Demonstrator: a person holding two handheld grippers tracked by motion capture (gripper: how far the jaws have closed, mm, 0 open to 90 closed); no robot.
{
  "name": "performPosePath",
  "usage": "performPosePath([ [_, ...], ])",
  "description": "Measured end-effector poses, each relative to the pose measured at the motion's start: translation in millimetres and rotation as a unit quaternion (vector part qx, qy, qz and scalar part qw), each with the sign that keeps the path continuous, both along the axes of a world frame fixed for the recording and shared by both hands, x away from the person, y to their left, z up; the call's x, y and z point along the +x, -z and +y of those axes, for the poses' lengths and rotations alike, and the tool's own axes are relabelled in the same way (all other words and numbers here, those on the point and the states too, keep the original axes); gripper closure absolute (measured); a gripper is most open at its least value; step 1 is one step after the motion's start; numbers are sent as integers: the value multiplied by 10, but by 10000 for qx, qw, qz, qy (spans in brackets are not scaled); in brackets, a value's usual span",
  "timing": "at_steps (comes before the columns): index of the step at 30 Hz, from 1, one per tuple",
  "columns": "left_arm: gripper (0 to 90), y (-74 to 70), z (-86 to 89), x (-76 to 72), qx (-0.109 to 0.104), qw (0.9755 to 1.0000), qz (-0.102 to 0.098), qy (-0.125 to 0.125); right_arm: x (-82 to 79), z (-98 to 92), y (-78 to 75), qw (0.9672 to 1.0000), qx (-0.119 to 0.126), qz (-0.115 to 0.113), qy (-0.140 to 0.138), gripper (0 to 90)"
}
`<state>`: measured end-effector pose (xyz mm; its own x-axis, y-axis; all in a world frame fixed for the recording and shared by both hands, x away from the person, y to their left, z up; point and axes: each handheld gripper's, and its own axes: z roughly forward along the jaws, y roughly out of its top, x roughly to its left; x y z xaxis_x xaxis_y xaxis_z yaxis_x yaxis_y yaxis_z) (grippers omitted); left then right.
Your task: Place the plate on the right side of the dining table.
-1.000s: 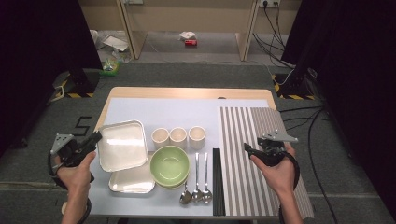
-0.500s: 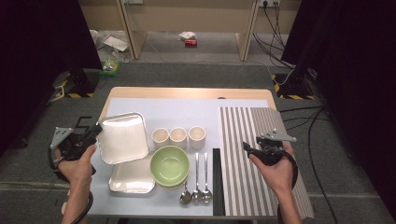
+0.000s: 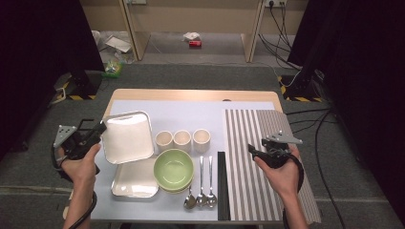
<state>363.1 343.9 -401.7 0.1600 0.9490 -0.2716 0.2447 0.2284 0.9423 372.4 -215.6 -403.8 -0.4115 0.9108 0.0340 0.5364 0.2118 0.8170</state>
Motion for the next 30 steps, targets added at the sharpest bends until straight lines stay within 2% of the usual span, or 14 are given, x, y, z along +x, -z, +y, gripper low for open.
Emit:
performPosePath([
  [17,863,-90,-74,100,-2,9999,-144,47,22,29,-10,10000,4,-46,-19,424],
  [30,864,-130,-136,172,-12,9998,-164,65,34,47,-7,10000,10,-33,-30,424],
])
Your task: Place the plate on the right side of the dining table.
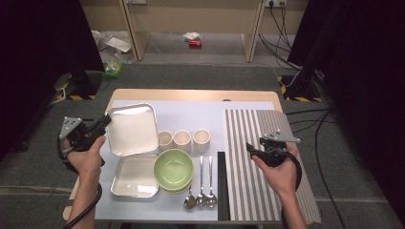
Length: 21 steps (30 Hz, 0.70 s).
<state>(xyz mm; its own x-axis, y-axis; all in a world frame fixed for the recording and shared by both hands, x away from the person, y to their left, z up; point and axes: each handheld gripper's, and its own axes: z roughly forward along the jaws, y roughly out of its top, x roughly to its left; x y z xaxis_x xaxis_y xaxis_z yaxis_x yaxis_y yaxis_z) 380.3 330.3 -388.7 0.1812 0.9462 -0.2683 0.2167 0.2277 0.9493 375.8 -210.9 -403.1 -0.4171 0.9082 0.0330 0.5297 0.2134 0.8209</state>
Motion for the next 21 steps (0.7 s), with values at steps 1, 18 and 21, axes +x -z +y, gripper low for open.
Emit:
performPosePath([
  [1,864,-1,-4,8,-14,10000,-5,2,5,0,-1,10000,5,21,1,424],
  [18,864,-59,-104,112,-12,10000,-18,62,17,15,-8,10000,9,-1,-15,423],
  [21,864,-66,-118,125,0,10000,-22,74,22,16,-8,10000,3,-17,-28,423],
])
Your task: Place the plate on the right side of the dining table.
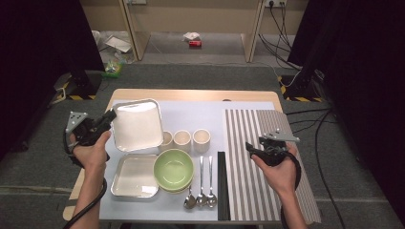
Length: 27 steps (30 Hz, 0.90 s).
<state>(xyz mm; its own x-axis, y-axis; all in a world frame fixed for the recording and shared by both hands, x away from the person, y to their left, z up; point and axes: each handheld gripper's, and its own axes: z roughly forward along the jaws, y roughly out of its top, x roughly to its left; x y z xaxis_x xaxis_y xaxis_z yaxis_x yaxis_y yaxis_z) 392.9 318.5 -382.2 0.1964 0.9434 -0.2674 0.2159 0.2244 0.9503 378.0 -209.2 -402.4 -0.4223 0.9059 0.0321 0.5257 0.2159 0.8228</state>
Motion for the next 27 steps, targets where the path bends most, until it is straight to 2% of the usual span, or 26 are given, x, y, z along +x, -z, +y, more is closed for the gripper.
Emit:
performPosePath([
  [27,864,-69,-127,98,5,9999,-83,92,13,64,-20,10000,3,-47,-65,423],
])
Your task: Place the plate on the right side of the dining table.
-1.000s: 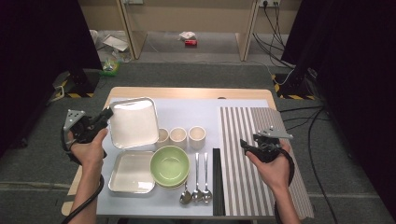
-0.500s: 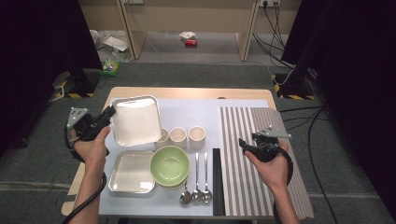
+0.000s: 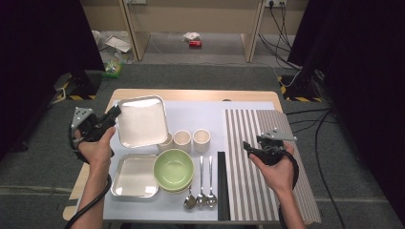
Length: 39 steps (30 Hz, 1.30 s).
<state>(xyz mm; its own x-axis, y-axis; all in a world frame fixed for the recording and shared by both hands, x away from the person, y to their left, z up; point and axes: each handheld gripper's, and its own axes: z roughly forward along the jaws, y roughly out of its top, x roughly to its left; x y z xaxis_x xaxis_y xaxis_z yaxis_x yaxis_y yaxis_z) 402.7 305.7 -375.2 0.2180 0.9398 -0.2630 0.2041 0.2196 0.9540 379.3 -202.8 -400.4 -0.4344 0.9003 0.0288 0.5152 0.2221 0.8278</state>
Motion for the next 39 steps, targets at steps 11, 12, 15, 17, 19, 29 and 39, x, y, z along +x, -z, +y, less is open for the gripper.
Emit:
performPosePath([
  [11,864,-33,-99,60,13,10000,-21,53,2,20,1,10000,27,11,-22,424],
  [12,864,-37,-106,65,12,10000,-25,58,2,20,3,10000,25,6,-26,424],
  [15,864,-47,-134,79,20,10000,-27,86,5,29,12,10000,20,41,-33,424],
  [17,864,-51,-152,89,25,9999,-35,110,6,29,10,10000,23,37,-32,424],
  [19,864,-58,-173,98,24,9999,-41,129,7,32,1,10000,30,25,-27,424],
  [29,864,-78,-314,155,78,9997,-58,237,29,65,-29,10000,39,-33,-76,424],
  [39,864,-82,-441,209,158,9994,-30,317,56,133,-56,9999,59,-40,-127,426],
])
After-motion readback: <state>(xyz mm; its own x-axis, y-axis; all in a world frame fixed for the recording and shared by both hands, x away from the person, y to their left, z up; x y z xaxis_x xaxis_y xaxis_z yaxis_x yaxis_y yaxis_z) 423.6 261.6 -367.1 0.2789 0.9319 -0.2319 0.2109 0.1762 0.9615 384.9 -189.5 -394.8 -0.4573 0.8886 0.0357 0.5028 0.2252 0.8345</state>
